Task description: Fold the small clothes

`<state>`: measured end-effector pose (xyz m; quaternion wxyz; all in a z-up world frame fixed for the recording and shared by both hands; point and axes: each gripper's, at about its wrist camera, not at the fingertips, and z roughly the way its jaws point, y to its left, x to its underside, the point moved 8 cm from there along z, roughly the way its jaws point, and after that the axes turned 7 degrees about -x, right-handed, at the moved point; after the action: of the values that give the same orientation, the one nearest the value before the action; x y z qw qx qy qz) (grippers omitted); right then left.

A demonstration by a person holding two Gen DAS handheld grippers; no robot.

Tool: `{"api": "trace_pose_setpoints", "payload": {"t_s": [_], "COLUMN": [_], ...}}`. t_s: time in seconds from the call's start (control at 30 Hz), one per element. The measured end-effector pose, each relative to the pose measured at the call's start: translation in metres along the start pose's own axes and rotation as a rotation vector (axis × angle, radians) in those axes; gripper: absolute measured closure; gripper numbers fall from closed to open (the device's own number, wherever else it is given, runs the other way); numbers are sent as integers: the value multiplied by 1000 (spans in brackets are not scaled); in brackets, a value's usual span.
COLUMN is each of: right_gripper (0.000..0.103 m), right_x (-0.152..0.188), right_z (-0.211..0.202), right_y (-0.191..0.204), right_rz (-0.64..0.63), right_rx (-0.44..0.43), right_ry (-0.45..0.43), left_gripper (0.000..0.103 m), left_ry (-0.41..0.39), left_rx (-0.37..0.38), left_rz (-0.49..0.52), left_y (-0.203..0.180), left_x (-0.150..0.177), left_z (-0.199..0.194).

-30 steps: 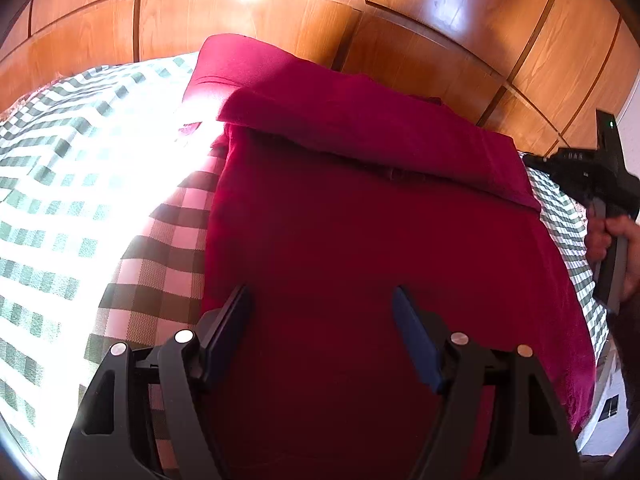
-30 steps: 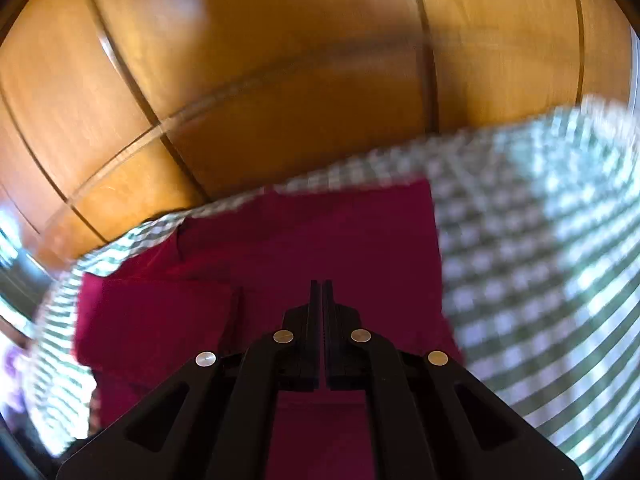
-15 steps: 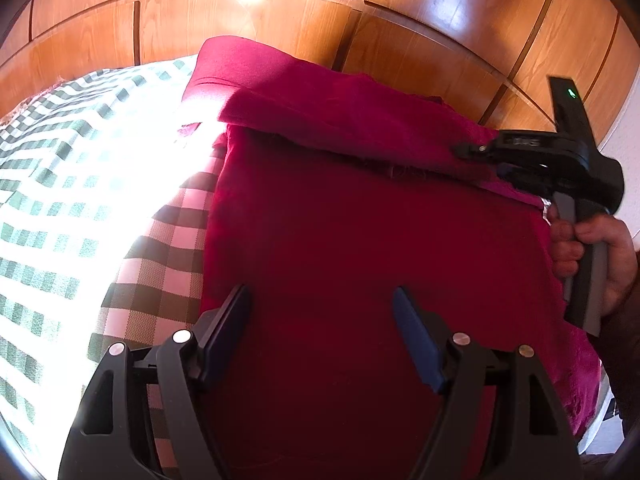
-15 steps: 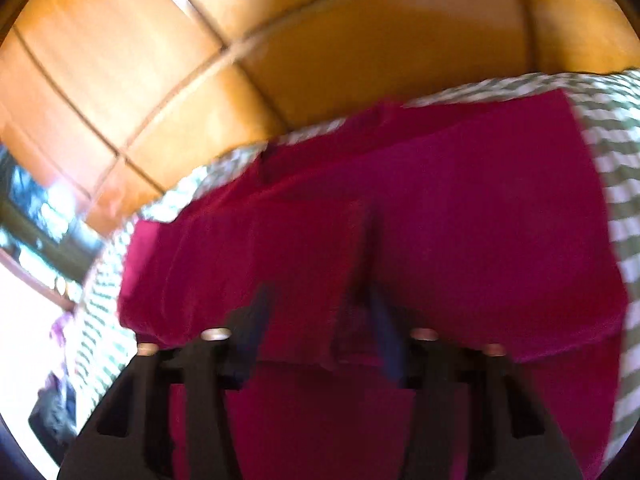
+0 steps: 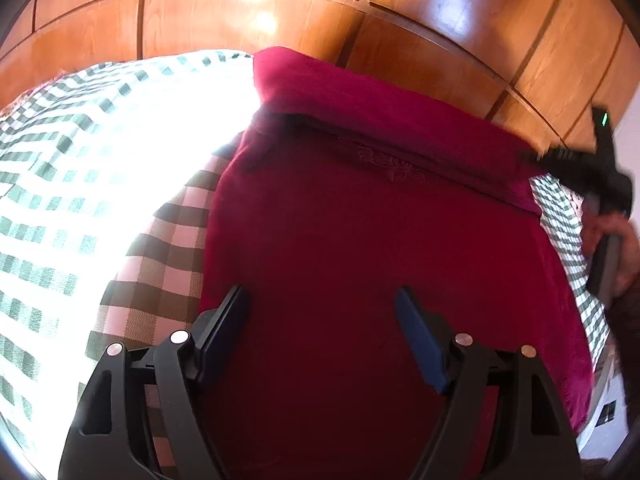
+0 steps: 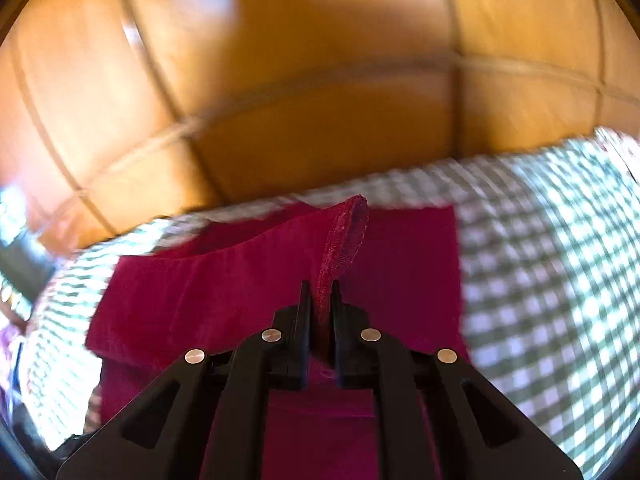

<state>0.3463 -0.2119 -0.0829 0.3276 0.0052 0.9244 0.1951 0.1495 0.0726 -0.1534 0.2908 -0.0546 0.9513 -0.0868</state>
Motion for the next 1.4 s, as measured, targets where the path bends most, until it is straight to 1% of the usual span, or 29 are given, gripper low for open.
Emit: {"api": "trace_pose_setpoints", "payload": {"t_s": [0.03,0.1,0.13,0.2,0.27,0.33,0.43,0.5,0.63,0.67,0.7,0.73,0.77,0.8,0.87,0.93,1.0,1.03,1.07,1.1,1.13,1.17,1.23,1.3,1.37,1.4], "right_gripper": [95,95,95,95,95,95,95,95,95,95,95,95,95,95,95,95,95,95,95,95,95,95,95,95,93,92], "right_x": [7,22,31,38,40,42,44,44,43,44,44,44,45,45,44,41,38,39,41,43,48,51,54,54,55,55], "right_z": [7,21,27,33,36,38,38,38,38,39,39,39,39,38,37,30,19,14,13,14,20,24,29,29,28,27], "right_y": [-12,-31,-35,-36,-36,-39,-43,-44,-43,-44,-44,-45,-44,-44,-43,-39,-35,-33,-32,-33,-36,-38,-43,-44,-44,-43], "right_rz": [16,61,65,65,80,98,88,89,87,84,83,84,86,86,77,60,51,38,26,20,19,29,71,92,84,81], "right_rx": [31,52,57,61,57,45,38,29,16,12,10,5,4,2,7,9,-12,-14,-11,-5,13,15,8,-2,-7,-10], "right_ry": [18,58,71,74,69,64,55,49,45,43,43,42,42,42,49,58,48,47,54,65,83,92,80,70,63,63], "left_gripper": [28,29,29,29,29,29,28,28,29,31,40,48,73,84,94,93,93,92,80,69,66,67,69,71,69,67], "left_ry": [7,11,1,-20,-38,-37,-17,9,60,77,86,98,105,105,34,-14,-42,-36,-16,-13,-33,-49,-98,-170,-178,-161], "left_rx": [17,59,80,92,96,122,129,113,129,145,158,188,201,193,144,83,-30,-137,-211,-246,-283,-285,-252,-189,-135,-135], "left_rz": [-26,-95,-142,-180,-216,-236,-247,-264,-310,-323,-328,-325,-315,-293,-246,-185,-96,-33,9,20,12,0,3,64,125,169], "left_y": [2,11,20,30,44,50,57,61,63,62,60,54,48,45,42,39,40,41,42,44,47,46,36,16,-3,-11], "left_x": [-4,-15,-26,-45,-71,-94,-126,-144,-172,-178,-181,-186,-188,-189,-194,-195,-193,-188,-184,-182,-182,-181,-177,-167,-153,-144], "left_z": [-2,-8,-12,-16,-15,-9,13,35,71,80,85,93,97,99,90,80,81,88,95,97,92,84,64,37,25,27]}}
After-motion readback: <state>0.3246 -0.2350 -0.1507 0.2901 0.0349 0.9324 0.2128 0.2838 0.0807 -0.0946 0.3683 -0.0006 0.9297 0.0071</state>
